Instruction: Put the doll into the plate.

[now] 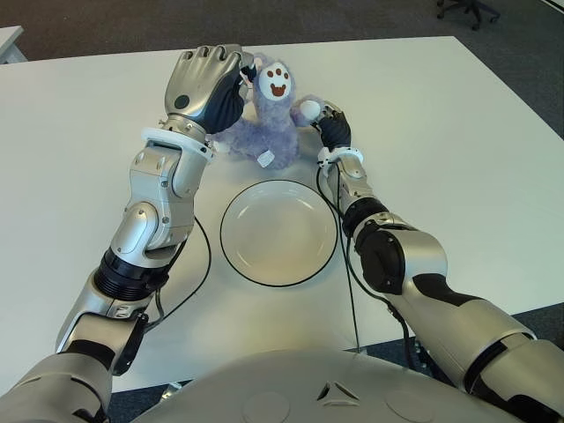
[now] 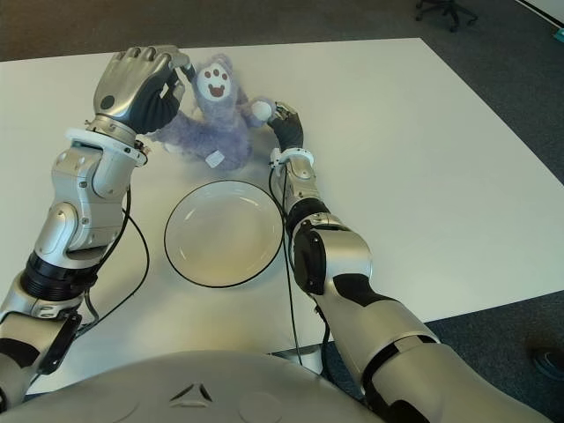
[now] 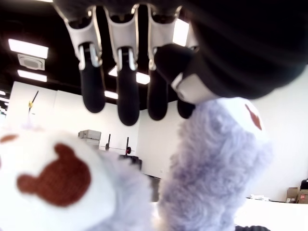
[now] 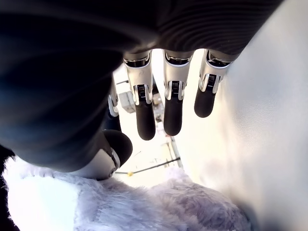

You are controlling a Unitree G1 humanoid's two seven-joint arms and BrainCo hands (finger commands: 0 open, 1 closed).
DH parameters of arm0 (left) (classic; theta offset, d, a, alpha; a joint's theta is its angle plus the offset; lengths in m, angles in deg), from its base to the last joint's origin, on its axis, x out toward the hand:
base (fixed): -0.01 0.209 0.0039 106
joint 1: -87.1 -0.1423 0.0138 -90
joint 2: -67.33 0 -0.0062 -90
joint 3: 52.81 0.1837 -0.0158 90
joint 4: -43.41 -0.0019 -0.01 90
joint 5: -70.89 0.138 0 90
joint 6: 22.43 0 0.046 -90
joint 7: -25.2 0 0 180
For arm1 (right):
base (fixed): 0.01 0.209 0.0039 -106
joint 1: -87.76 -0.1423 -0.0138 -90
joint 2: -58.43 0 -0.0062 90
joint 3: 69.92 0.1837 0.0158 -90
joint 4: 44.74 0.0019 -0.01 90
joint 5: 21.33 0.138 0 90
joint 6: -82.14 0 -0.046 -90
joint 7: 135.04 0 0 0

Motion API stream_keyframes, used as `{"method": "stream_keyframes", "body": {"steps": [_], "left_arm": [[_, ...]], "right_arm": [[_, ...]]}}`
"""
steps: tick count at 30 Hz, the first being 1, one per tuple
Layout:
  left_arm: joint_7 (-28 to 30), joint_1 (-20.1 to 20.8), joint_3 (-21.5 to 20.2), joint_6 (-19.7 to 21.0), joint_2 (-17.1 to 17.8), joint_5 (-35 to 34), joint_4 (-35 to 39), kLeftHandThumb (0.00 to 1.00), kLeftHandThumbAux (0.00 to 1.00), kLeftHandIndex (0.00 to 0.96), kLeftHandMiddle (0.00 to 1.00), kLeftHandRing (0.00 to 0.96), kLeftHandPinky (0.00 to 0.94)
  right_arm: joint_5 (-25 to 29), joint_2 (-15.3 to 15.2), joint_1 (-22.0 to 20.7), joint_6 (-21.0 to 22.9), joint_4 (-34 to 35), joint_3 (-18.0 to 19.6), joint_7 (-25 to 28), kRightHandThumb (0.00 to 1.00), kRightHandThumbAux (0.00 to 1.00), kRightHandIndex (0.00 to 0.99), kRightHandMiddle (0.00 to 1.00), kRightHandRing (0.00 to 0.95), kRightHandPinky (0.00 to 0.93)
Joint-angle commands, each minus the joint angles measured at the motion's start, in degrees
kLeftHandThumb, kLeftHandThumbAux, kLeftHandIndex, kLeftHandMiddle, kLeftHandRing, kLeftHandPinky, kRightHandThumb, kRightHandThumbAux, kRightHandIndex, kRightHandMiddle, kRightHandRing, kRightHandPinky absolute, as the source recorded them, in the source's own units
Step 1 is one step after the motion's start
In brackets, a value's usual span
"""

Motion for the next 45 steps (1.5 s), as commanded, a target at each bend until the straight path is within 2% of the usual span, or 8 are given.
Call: {"method": "stream_keyframes", "body": {"steps": [1,21,31,37,38,41,43,45], "left_arm": [[1.01,0.21,0.85,-1.77,0.67,3.03,0.98,0.854,0.654,0.441,0.493,0.769,0.788],[3.64,2.22,0.02,-4.37,0.54,6.59,0.59,0.855,0.653,0.441,0.493,0.754,0.782],[2.34,0.79,-1.38,-4.06,-1.99,3.92,0.52,0.856,0.654,0.44,0.491,0.751,0.783],[0.85,-0.27,-2.35,-4.64,-3.4,1.87,0.31,0.854,0.655,0.44,0.491,0.72,0.679],[0.4,-0.56,-2.46,-4.91,-3.44,1.84,0.19,0.852,0.655,0.439,0.49,0.7,0.619],[-0.47,-0.96,-2.61,-5.46,-3.46,2.02,-0.17,0.844,0.658,0.429,0.479,0.531,0.482],[-1.17,-1.11,-2.52,-5.68,-3.58,2.29,-0.52,0.84,0.662,0.396,0.541,0.506,0.459],[-2.05,-1.3,-2.39,-5.85,-3.73,2.44,-0.94,0.837,0.664,0.384,0.551,0.487,0.444]], "right_arm": [[0.01,3.77,1.15,2.41,-1.69,0.02,-0.95,0.714,0.734,0.403,0.218,0.164,0.139],[0.49,3.91,0.31,3.99,-1.68,-0.18,-1.51,0.714,0.735,0.401,0.202,0.157,0.172],[0.16,3.79,0.34,4.59,-1.73,-0.46,-1.31,0.712,0.733,0.402,0.194,0.156,0.164],[0.02,3.73,0.49,4.56,-1.74,-0.57,-1.75,0.711,0.733,0.401,0.182,0.149,0.164],[-0.04,3.73,0.47,4.39,-1.79,-0.58,-1.83,0.71,0.733,0.401,0.179,0.148,0.164],[-0.49,3.6,0.4,3.98,-1.98,-0.76,-2.09,0.709,0.732,0.401,0.177,0.147,0.173],[-0.89,3.58,0.44,3.5,-1.99,-1.04,-2.38,0.708,0.732,0.402,0.177,0.149,0.176],[-1.26,3.66,0.45,3.03,-1.91,-1.35,-2.83,0.708,0.731,0.402,0.176,0.151,0.179]]}}
